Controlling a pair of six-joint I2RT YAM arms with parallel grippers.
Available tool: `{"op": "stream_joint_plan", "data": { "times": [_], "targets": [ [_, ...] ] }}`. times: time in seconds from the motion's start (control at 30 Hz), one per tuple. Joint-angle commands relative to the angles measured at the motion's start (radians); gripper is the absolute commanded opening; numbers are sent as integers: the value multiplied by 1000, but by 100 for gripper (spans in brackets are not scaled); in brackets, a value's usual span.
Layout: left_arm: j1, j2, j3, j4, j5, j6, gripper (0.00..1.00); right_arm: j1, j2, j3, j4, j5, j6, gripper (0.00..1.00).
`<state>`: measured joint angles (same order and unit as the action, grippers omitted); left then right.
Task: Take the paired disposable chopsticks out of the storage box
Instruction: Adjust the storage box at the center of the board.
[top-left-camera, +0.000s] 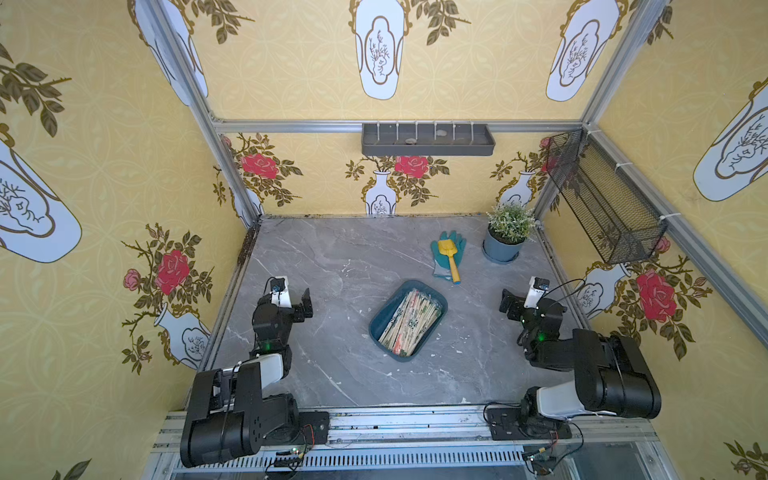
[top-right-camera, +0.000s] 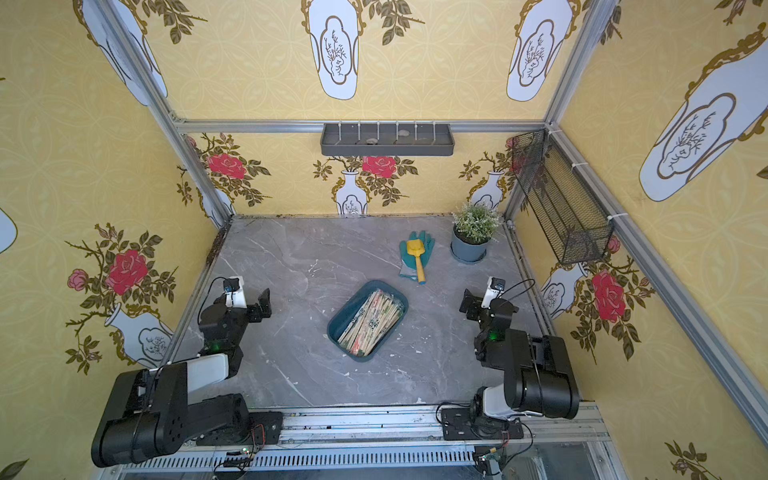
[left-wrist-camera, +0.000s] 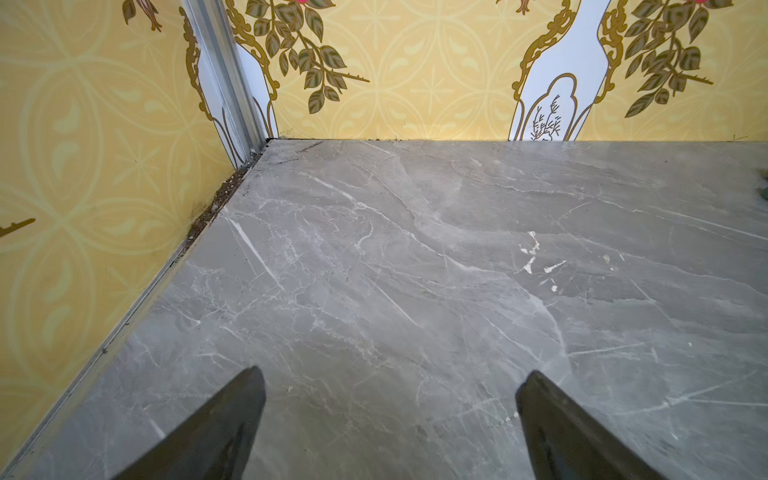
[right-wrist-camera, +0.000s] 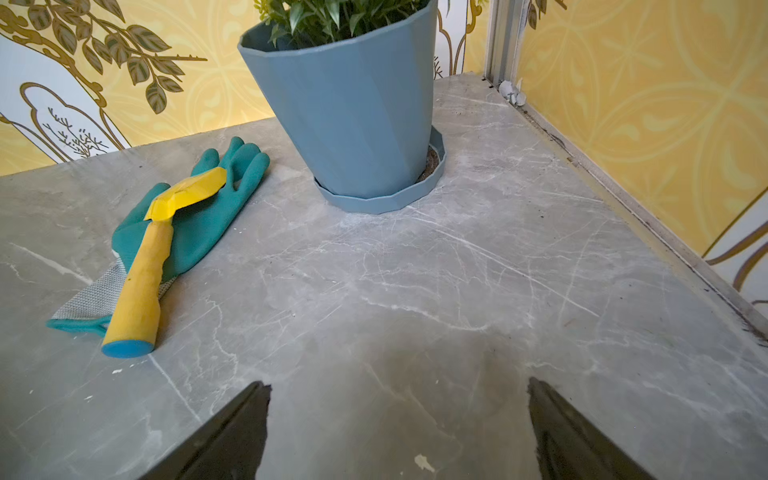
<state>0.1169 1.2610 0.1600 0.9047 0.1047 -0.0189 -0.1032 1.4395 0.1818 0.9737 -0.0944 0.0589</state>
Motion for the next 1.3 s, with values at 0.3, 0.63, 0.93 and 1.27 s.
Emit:
{"op": "stream_joint_plan", "data": {
  "times": [0.3, 0.63, 0.93, 1.27],
  "targets": [
    [17, 1, 7, 8, 39, -6, 100, 0, 2, 10, 47, -3, 3, 98],
    [19, -15, 1, 8, 43, -4, 100, 8, -12, -6, 68, 42, 5, 98],
    [19, -279, 113, -334, -45, -37, 100, 43, -523, 102, -443, 136, 195, 98],
    [16, -501, 367, -808, 9, -517, 100, 30, -622, 336, -854, -85, 560, 98]
  ]
}}
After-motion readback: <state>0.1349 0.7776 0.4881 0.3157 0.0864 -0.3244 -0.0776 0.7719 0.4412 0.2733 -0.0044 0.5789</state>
